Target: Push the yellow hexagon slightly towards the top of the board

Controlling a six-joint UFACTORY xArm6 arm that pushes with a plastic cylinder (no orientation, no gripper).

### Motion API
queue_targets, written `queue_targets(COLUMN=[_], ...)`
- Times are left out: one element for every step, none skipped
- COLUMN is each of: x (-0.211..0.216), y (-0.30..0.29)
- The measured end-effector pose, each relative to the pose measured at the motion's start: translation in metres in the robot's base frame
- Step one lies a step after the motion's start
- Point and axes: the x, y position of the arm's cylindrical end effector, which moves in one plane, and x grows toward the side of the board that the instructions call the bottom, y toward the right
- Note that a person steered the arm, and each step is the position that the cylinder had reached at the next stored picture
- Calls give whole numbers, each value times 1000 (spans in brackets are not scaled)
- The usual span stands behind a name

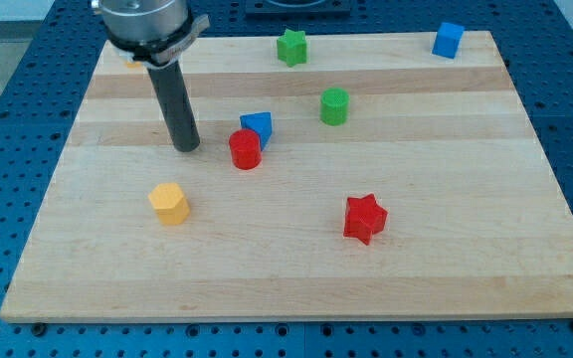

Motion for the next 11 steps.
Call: queue_targets(x=[23,29,35,52,75,101,116,118,116,112,112], y=[0,6,22,34,38,33,16,-2,-13,-14,-19])
